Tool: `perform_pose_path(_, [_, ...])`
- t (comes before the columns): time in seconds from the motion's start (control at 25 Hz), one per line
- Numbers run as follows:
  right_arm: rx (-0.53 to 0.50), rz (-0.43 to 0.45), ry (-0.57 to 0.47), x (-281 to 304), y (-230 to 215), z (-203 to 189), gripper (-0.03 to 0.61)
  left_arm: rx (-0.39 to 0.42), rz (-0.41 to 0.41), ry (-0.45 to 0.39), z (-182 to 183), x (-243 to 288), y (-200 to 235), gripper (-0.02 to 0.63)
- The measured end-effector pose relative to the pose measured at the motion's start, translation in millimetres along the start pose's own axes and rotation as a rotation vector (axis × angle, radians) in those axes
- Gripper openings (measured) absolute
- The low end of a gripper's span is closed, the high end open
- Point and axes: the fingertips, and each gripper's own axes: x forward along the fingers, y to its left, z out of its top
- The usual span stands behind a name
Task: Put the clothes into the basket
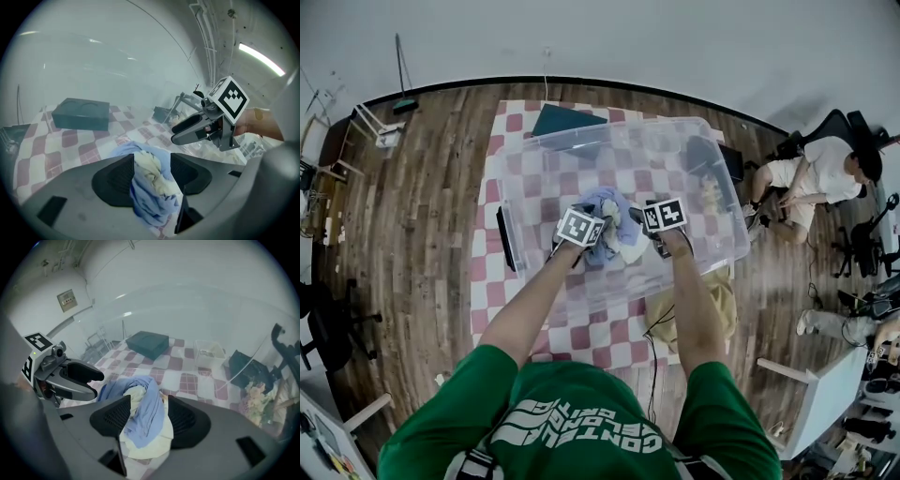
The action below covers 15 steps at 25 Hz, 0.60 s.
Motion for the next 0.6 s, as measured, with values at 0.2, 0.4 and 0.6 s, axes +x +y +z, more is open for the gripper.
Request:
perform_pose_path(0.2, [-0.046, -0.038, -0.121, -39, 8, 33, 0.252, 0.062, 0.002, -0.091, 41, -22, -15, 0.238])
perform_pose_path(0.4, [-0.092, -0.056, -0.27, -93, 26, 68, 0.232, 0.116, -0.015, -0.196, 74, -51, -34, 0.188])
perform_pose_path(0.6, [-0.12, -0.109, -0.411, -154, 41, 88, 0.096, 0.148, -0.031, -0.308, 105, -93, -60, 0.106])
